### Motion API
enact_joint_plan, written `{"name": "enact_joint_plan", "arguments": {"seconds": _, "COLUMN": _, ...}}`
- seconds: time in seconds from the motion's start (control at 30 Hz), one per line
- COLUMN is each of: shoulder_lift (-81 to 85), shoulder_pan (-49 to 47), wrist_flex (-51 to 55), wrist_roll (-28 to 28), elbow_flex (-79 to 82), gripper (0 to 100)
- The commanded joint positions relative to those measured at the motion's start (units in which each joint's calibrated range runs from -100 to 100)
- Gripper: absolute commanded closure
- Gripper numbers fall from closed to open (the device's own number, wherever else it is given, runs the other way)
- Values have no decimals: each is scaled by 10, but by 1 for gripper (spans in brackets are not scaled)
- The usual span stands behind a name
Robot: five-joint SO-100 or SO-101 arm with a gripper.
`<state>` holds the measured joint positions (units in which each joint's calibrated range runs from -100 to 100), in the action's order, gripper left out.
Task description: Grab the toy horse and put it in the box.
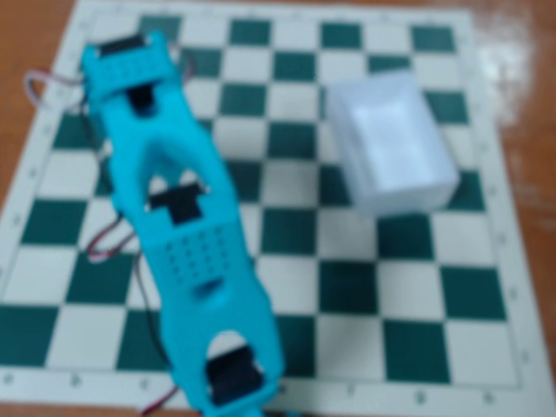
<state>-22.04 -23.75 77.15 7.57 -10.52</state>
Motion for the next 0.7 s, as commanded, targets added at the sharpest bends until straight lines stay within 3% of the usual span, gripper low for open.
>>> {"name": "enact_joint_plan", "arguments": {"seconds": 0.0, "shoulder_lift": -11, "shoulder_pan": 5, "wrist_flex": 6, "wrist_roll": -1, "elbow_flex": -44, "gripper": 64}}
{"name": "enact_joint_plan", "arguments": {"seconds": 0.67, "shoulder_lift": -124, "shoulder_pan": 12, "wrist_flex": 7, "wrist_roll": -1, "elbow_flex": -141, "gripper": 66}}
